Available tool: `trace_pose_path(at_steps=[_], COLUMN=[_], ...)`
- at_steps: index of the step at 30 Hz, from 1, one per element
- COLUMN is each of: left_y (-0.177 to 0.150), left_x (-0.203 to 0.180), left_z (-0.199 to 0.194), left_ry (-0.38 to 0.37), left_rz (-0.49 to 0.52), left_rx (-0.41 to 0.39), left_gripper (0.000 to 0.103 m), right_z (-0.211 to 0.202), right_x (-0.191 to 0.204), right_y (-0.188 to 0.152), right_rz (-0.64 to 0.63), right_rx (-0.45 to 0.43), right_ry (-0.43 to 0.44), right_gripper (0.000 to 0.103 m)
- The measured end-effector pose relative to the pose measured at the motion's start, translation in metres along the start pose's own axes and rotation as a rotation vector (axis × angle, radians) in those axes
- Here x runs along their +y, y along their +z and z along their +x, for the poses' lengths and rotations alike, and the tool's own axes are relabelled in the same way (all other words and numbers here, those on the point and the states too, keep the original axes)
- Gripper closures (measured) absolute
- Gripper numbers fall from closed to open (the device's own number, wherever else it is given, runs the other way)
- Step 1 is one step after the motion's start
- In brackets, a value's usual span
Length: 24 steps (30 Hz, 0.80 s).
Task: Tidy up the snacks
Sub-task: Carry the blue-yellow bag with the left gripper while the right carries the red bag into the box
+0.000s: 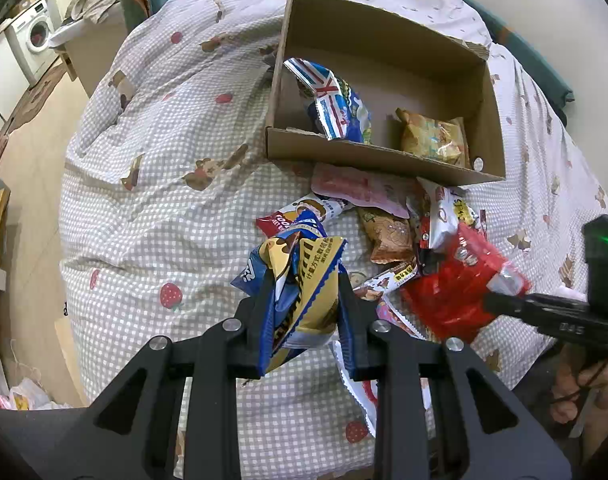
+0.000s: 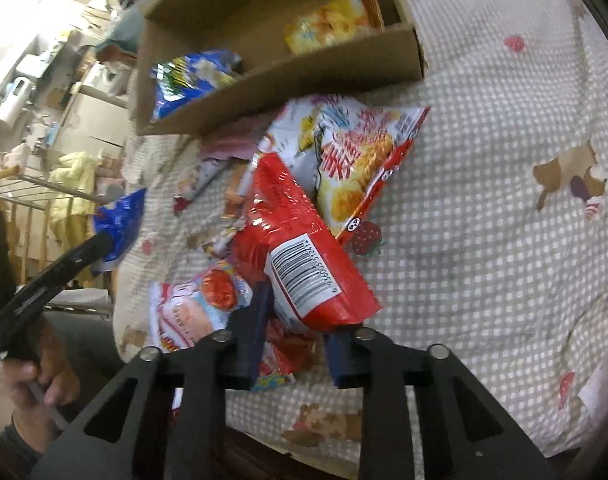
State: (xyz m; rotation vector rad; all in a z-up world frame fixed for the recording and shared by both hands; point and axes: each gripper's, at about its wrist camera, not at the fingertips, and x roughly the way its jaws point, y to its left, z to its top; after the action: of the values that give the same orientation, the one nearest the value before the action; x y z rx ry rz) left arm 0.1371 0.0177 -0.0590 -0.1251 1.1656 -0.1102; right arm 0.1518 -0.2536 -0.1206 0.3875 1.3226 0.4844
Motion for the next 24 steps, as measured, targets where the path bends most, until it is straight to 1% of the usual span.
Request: trace_pose_path(at_steps=[1,5,7,9,11,18,24], left_y=[0.000,0.000,0.000,-0.001,-0.001,-0.003,-0.002], left_x=[0.000,0.000,0.001,0.001,0.001,0.005,0.005], left_z=[0.000,0.000,0.000,-0.001,-0.001,-0.003,-0.006], left_ry=[0.000,0.004,0.004,0.007,0.013,0.028,0.031], left_rz=[-0.001,0.000,-0.005,-0.009,-0.008,-0.015,-0.017], left_rx=[-0.001,-0.002,-0.004,-0.006,-0.011,-0.020,-0.036], left_gripper=[0.080,0.080,0.080,0.080,0.080,0.080,0.080], right_z=[-0.006,-0.031,-0.042,-0.053,-0.060,-0.064,-0.075], right_x=[-0.001,-0.003,-0.001,0.001,0.007,0.010,0.021], right_y=[-0.001,-0.004,-0.005,-0.006,-0.006,-0.004,-0.003], right_rz=[-0.004,-0.009,-0.025,-0.043,-0.072,-0.086,-0.114], right_rx=[-0.017,-0.087,-0.126,-0.166,-0.196,-0.230,-0.299], right_ry=[0.007,0.084,0.096,0.102,0.091,0.080,0.097], right_gripper=[0.084,0.085,0.085,0.087,0.088,0.088,0.088])
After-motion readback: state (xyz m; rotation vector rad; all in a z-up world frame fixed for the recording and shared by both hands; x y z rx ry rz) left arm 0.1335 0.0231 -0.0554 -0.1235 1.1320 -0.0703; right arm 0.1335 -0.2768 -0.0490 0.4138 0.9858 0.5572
